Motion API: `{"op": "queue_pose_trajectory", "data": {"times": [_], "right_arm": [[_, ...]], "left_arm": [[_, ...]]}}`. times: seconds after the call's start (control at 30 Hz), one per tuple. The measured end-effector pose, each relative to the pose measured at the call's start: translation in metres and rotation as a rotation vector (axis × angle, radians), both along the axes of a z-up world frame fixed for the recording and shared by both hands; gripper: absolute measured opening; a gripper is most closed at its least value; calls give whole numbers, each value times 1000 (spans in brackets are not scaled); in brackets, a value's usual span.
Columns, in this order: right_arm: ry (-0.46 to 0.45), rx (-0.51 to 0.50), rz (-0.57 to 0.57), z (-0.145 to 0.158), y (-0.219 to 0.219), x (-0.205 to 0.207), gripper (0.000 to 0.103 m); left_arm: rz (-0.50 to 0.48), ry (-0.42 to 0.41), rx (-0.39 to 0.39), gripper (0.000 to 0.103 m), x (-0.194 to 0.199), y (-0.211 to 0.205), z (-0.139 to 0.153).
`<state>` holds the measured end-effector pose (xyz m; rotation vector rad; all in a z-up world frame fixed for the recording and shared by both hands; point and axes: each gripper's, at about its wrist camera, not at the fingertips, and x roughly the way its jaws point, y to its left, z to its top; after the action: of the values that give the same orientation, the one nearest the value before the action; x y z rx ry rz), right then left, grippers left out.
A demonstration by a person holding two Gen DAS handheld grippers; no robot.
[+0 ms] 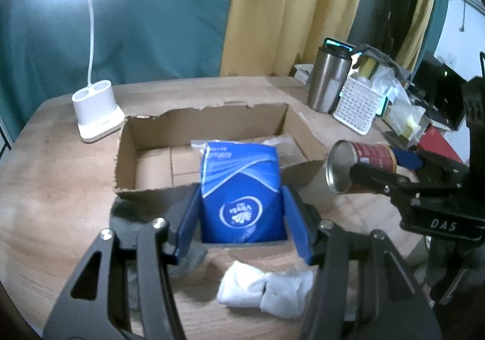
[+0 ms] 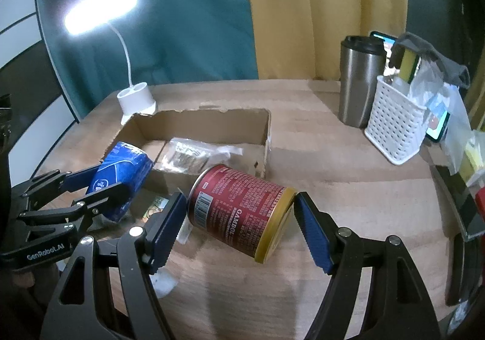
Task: Organize objects
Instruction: 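Lift the tissue pack and red can and carry them over the box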
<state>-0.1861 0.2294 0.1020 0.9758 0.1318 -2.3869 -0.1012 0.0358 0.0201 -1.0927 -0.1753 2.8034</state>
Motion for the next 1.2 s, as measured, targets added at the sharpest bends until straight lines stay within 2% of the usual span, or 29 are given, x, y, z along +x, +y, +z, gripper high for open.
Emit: {"op": "queue_pose_trajectory", "data": {"times": [0.2, 0.37, 0.57, 1.2], "right_arm": [[40, 3, 24, 7, -7, -2, 76], [64, 12, 62, 8, -13, -6, 76], [82, 23, 95, 7, -19, -13, 76], [92, 20, 111, 7, -36, -47, 76]], "left_arm": [[22, 23, 40, 55, -6, -17, 2], [50, 55, 31, 55, -11, -29, 3], [103, 88, -18, 55, -18, -40, 3], [160, 44, -51, 55, -49, -55, -13]]}}
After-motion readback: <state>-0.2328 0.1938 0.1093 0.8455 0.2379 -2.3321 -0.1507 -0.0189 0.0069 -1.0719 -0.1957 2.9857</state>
